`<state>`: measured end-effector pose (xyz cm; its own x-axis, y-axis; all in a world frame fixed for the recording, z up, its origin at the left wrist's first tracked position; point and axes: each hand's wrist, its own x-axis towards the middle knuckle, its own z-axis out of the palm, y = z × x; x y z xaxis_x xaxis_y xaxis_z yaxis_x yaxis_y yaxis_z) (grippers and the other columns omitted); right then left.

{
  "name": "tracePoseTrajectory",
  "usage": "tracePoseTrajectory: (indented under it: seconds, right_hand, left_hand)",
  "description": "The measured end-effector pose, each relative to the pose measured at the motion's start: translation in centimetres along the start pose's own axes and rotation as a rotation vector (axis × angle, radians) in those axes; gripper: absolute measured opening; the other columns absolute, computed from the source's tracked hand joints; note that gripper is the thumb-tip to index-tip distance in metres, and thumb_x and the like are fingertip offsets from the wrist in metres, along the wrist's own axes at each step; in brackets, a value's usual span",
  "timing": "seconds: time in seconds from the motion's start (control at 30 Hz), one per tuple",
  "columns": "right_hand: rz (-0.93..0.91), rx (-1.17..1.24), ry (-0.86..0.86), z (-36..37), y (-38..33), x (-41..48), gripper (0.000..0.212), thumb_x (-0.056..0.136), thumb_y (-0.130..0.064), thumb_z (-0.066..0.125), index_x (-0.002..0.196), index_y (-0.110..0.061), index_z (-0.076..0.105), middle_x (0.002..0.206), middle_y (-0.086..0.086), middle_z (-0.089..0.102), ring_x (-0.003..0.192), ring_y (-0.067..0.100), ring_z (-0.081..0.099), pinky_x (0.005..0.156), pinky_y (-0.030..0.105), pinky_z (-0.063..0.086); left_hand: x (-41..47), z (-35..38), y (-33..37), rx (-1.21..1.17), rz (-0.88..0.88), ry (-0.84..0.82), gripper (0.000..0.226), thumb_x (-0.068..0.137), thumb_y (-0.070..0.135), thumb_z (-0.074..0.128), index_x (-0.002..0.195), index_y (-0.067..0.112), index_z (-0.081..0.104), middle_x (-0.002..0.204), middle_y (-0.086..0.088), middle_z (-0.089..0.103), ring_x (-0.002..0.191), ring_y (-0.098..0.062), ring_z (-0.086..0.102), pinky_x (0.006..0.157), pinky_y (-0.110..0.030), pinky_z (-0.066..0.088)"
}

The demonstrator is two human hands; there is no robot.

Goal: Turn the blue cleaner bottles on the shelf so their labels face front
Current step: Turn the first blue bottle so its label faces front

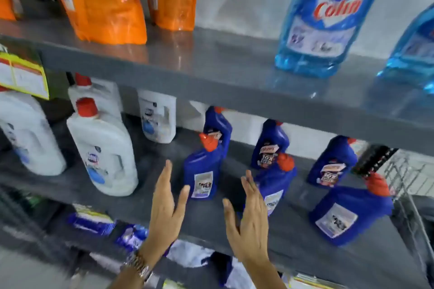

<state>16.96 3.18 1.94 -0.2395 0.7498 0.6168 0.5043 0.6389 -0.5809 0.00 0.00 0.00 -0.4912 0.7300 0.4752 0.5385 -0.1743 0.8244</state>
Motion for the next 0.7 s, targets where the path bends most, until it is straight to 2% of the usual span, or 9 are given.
tracePoseTrajectory:
  seconds: [0.07, 0.13, 0.2, 0.23, 0.3, 0.43, 0.57, 0.63, 0.7]
  right_hand:
    - [0.111, 0.125, -0.069, 2.0, 0.2, 0.9, 0.058, 0.089, -0.055, 0.039, 0.141, -0.038, 0.021, 0.149, -0.026, 0.018, 0.136, -0.011, 0.019, 0.112, 0.025, 0.026]
    - [0.297, 0.309, -0.125, 4.0, 0.6, 2.1, 0.058, 0.086, -0.053, 0.045, 0.137, -0.047, 0.017, 0.145, -0.031, 0.019, 0.137, -0.009, 0.022, 0.114, 0.025, 0.026]
    - [0.426, 0.511, -0.081, 5.3, 0.7, 3.2, 0.054, 0.088, -0.039, 0.054, 0.136, -0.039, 0.027, 0.142, -0.022, 0.033, 0.132, -0.001, 0.037, 0.108, 0.023, 0.036]
    - [0.453, 0.601, -0.057, 5.6, 0.7, 3.9, 0.053, 0.089, -0.029, 0.056, 0.136, -0.032, 0.031, 0.137, -0.019, 0.042, 0.124, -0.006, 0.045, 0.100, 0.018, 0.043]
    - [0.454, 0.736, -0.075, 5.8, 0.7, 5.5, 0.052, 0.090, -0.022, 0.057, 0.137, -0.026, 0.034, 0.125, -0.023, 0.048, 0.106, -0.018, 0.052, 0.084, 0.008, 0.046]
    - [0.347, 0.764, -0.156, 5.8, 1.2, 7.1, 0.052, 0.083, -0.024, 0.058, 0.132, -0.017, 0.041, 0.122, -0.011, 0.058, 0.109, -0.002, 0.058, 0.085, 0.015, 0.048]
    - [0.291, 0.749, -0.206, 5.3, 1.1, 7.7, 0.044, 0.082, -0.015, 0.056, 0.124, -0.013, 0.046, 0.114, -0.004, 0.062, 0.103, 0.003, 0.061, 0.082, 0.017, 0.049]
    - [0.273, 0.726, -0.221, 4.5, 0.6, 8.2, 0.040, 0.081, -0.017, 0.057, 0.120, -0.018, 0.046, 0.113, -0.005, 0.061, 0.102, 0.002, 0.062, 0.082, 0.017, 0.050]
    - [0.222, 0.686, -0.215, 3.0, -0.2, 9.1, 0.040, 0.081, -0.017, 0.059, 0.116, -0.028, 0.045, 0.112, -0.003, 0.061, 0.101, 0.003, 0.062, 0.082, 0.018, 0.050]
  left_hand:
    - [0.6, 0.5, -2.2, -0.077, -0.138, -0.081, 0.083, 0.078, 0.072, 0.038, 0.144, 0.026, 0.015, 0.151, 0.013, 0.018, 0.139, 0.002, 0.017, 0.117, -0.030, 0.019]
    - [1.4, 0.9, -4.3, -0.152, -0.275, -0.194, 0.078, 0.078, 0.062, 0.048, 0.141, 0.029, 0.016, 0.149, 0.012, 0.019, 0.140, -0.007, 0.021, 0.117, -0.040, 0.021]
    - [1.9, 1.3, -5.6, -0.219, -0.308, -0.264, 0.070, 0.079, 0.046, 0.054, 0.138, 0.030, 0.020, 0.145, 0.013, 0.027, 0.135, -0.008, 0.032, 0.115, -0.037, 0.026]
    - [2.2, 1.3, -6.2, -0.280, -0.311, -0.288, 0.070, 0.078, 0.045, 0.057, 0.138, 0.028, 0.023, 0.141, 0.015, 0.035, 0.130, -0.003, 0.039, 0.112, -0.030, 0.032]
    - [3.0, 1.2, -7.3, -0.400, -0.326, -0.358, 0.071, 0.075, 0.045, 0.064, 0.136, 0.024, 0.033, 0.132, 0.013, 0.050, 0.118, 0.003, 0.051, 0.098, -0.018, 0.043]
    - [3.2, 1.4, -8.6, -0.437, -0.335, -0.401, 0.057, 0.076, 0.033, 0.066, 0.126, 0.015, 0.047, 0.121, -0.001, 0.062, 0.109, -0.006, 0.061, 0.091, -0.020, 0.051]
    - [3.4, 1.8, -8.5, -0.445, -0.311, -0.339, 0.039, 0.083, 0.014, 0.065, 0.118, 0.016, 0.051, 0.105, 0.014, 0.069, 0.100, 0.001, 0.063, 0.080, -0.012, 0.050]
    - [4.1, 1.5, -8.2, -0.451, -0.280, -0.369, 0.039, 0.079, 0.023, 0.070, 0.113, 0.024, 0.053, 0.103, 0.023, 0.070, 0.100, 0.002, 0.062, 0.079, -0.012, 0.050]
    - [5.2, 0.7, -7.1, -0.466, -0.235, -0.396, 0.048, 0.070, 0.047, 0.072, 0.111, 0.028, 0.055, 0.107, 0.021, 0.069, 0.103, -0.002, 0.062, 0.081, -0.014, 0.051]
